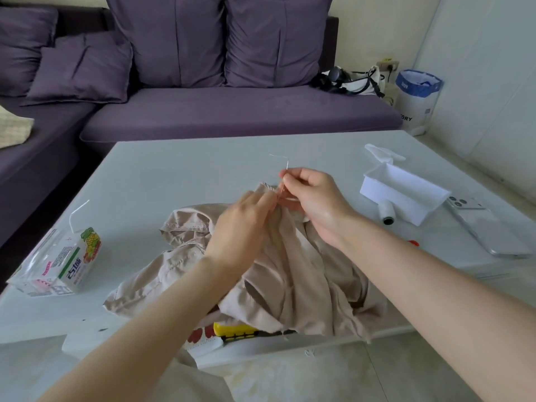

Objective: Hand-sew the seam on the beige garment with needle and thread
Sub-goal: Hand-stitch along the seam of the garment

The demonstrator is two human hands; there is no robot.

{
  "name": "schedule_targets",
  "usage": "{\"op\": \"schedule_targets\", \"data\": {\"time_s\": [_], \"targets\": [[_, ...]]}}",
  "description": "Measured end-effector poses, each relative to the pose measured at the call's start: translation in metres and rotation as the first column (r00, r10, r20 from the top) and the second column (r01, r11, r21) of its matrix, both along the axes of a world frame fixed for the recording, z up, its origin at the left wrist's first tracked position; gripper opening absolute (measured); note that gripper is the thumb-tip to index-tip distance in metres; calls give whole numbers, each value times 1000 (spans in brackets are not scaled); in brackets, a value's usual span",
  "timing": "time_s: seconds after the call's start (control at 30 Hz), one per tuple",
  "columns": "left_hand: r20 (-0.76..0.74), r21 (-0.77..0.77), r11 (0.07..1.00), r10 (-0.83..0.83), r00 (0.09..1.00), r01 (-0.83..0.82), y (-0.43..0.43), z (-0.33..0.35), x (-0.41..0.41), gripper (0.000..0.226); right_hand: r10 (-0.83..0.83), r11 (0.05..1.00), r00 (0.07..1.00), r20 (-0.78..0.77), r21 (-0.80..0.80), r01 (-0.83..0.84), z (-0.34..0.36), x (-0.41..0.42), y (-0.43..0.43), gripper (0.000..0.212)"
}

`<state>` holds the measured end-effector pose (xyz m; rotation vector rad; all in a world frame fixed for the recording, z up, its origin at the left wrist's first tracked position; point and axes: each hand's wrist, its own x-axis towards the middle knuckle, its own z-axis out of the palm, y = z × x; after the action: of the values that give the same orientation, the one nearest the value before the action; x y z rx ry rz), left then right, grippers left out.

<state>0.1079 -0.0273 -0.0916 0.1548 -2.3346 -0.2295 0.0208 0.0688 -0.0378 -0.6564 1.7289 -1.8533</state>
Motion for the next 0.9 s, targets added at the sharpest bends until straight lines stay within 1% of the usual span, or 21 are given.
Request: {"op": "schedule_targets", "data": {"time_s": [0.1,0.17,0.23,0.27,0.33,0.4,0.47,0.57,0.63,0.73,0.8,0.9], "targets": [[-60,31,1000,-2,998,4,-21,36,-11,16,-76,990,997,4,-117,76,24,-4,-20,21],[-98,23,1000,7,995,-5,-31,60,-18,13,-105,971,994,38,-212,111,39,-6,-31,20],[-132,-52,998,21,991,-28,-35,75,-21,12,-122,945,989,84,-293,142,49,-8,-40,18],[-138,-99,995,16,990,-30,-37,76,-21,14,-133,939,987,89,-308,155,50,-10,-42,17],[-102,-182,983,-8,995,-10,-41,63,-19,14,-157,951,986,55,-262,166,41,-10,-45,18],[-34,-216,976,-17,999,9,-44,36,-14,13,-181,971,983,16,-155,181,17,-10,-46,21],[40,-234,972,14,999,-4,-45,7,-9,16,-208,977,978,-9,-52,208,-10,-9,-44,25],[94,-257,965,70,993,-44,-41,-27,-3,17,-236,972,969,76,39,233,-38,-11,-36,24],[107,-228,972,90,990,-63,-37,-41,2,14,-248,968,963,108,53,244,-46,-15,-28,23],[110,-128,990,76,991,-62,-30,-43,9,16,-236,971,961,143,7,238,-45,-18,-22,26],[67,-38,998,51,996,-48,-25,-34,11,19,-228,972,963,140,-16,232,-42,-18,-21,26],[-24,88,995,37,999,-35,-17,-20,13,19,-225,974,970,88,-15,227,-38,-16,-20,26]]}}
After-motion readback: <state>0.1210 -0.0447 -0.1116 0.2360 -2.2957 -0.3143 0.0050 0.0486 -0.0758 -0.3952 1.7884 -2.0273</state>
